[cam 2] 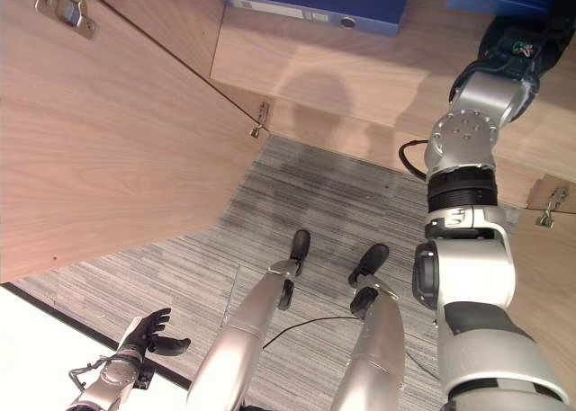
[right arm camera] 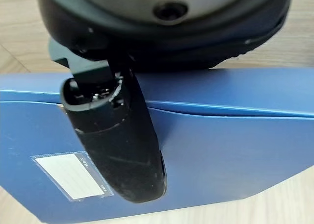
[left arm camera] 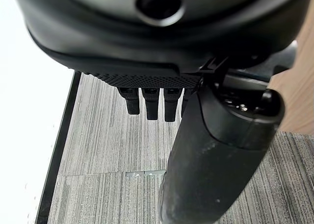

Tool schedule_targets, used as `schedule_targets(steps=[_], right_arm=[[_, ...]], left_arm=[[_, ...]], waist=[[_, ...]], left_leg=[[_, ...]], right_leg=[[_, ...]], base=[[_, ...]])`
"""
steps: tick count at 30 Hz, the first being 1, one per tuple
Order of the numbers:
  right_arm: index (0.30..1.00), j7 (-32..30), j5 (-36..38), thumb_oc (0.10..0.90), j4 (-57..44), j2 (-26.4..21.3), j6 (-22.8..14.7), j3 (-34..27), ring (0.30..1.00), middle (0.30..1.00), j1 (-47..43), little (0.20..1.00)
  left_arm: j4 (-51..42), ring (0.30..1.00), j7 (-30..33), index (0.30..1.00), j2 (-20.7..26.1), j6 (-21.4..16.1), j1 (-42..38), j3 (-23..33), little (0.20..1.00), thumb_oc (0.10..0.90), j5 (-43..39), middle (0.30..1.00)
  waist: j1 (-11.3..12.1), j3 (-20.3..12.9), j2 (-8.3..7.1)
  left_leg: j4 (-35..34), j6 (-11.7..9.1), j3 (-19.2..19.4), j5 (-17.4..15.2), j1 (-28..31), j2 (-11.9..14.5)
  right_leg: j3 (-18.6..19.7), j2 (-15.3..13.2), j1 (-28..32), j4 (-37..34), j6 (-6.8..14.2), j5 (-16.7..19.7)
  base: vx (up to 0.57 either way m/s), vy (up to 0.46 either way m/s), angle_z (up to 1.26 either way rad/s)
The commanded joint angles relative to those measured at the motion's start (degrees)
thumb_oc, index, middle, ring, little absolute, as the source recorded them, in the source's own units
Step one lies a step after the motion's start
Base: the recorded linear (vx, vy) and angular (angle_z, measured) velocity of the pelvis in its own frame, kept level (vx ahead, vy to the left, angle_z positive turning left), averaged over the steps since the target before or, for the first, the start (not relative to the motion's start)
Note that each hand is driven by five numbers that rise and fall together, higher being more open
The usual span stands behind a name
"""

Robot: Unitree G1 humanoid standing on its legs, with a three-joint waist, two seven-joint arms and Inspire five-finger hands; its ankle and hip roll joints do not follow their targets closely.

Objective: Put the empty folder in the office cabinet

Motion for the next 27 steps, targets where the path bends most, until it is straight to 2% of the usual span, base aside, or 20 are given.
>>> schedule_targets(steps=[1, 3, 8, 12, 18, 23, 27], right_arm=[[0.9, 3.9, -4.0, 0.8, -5.1, -7.9, -0.5, 3.0, 0.9, 0.9, -3.9, 0.9], [0.9, 3.4, -4.9, 0.8, -2.0, -8.5, 2.0, 4.6, 0.9, 0.9, -3.9, 0.9], [0.9, 3.1, -4.8, 0.8, 1.2, -7.1, 3.9, 2.7, 0.9, 0.9, -0.9, 0.9], [0.9, 2.4, -6.2, 0.8, 4.1, -7.4, 6.8, 2.8, 0.9, 0.9, 0.7, 0.9], [0.9, 1.4, -9.3, 0.8, 11.3, -8.8, 13.1, 4.5, 0.9, 0.9, 2.2, 0.9], [0.9, 3.2, -13.1, 0.8, 15.9, -10.0, 19.4, 7.9, 0.9, 0.9, 2.8, 0.9], [0.9, 5.2, -14.4, 0.8, 16.0, -9.8, 21.2, 9.3, 0.9, 0.9, 4.0, 0.9]], left_arm=[[4.9, 0.9, 1.7, 0.9, 6.1, 1.4, 5.2, 0.2, 0.9, 0.8, -1.1, 0.9], [5.2, 0.9, 1.9, 0.9, 6.1, 1.4, 5.1, 0.5, 0.9, 0.8, -1.3, 0.9], [5.3, 0.9, 1.9, 0.9, 5.6, 1.6, 5.1, 0.8, 0.9, 0.8, -1.1, 0.9], [4.8, 0.9, 1.5, 0.9, 5.6, 1.3, 5.2, 0.8, 0.9, 0.8, -1.4, 0.9], [4.9, 0.9, 0.6, 0.9, 5.1, 1.5, 5.6, 0.6, 0.9, 0.8, -1.7, 0.9], [5.3, 0.9, -0.5, 0.9, 5.0, 1.5, 5.8, 0.5, 0.9, 0.8, -1.5, 0.9], [5.3, 0.9, -1.0, 0.9, 4.9, 1.4, 6.1, 0.6, 0.9, 0.8, -1.3, 0.9]], waist=[[1.5, -3.2, -0.08], [1.3, -2.8, -0.49], [0.9, -2.3, -0.55], [0.5, -2.5, -0.65], [0.0, -3.8, -0.78], [-0.2, -5.0, -0.75], [-0.2, -5.4, -0.76]], left_leg=[[-3.2, -1.5, -1.5, -6.3, 4.3, -0.1], [-4.7, -1.7, -1.6, -5.6, 5.4, 0.1], [-9.9, -2.0, -1.7, -3.5, 8.8, 0.4], [-15.1, -2.4, -1.8, -0.8, 11.8, 1.0], [-22.8, -2.5, -1.9, 2.8, 17.3, 1.9], [-28.0, -3.0, -2.0, 5.0, 21.8, 2.5], [-30.2, -3.3, -1.9, 6.0, 23.6, 2.8]], right_leg=[[-0.8, 2.9, 4.7, 2.1, 3.3, -8.2], [-1.1, 2.9, 5.6, 1.0, 3.2, -7.7], [-1.6, 3.5, 8.0, -3.3, 3.7, -6.1], [-2.2, 4.2, 10.7, -8.4, 4.4, -4.1], [-2.9, 5.4, 15.3, -15.1, 5.3, -1.1], [-3.2, 6.3, 19.4, -19.3, 5.7, 0.5], [-3.4, 6.7, 21.1, -21.2, 5.9, 1.2]], base=[[0.01, -0.032, 0.03], [0.01, -0.042, 0.05], [0.0, -0.007, 0.01], [0.0, -0.001, -0.01], [0.01, -0.003, -0.07], [0.01, -0.003, -0.05], [0.01, -0.006, -0.07]])
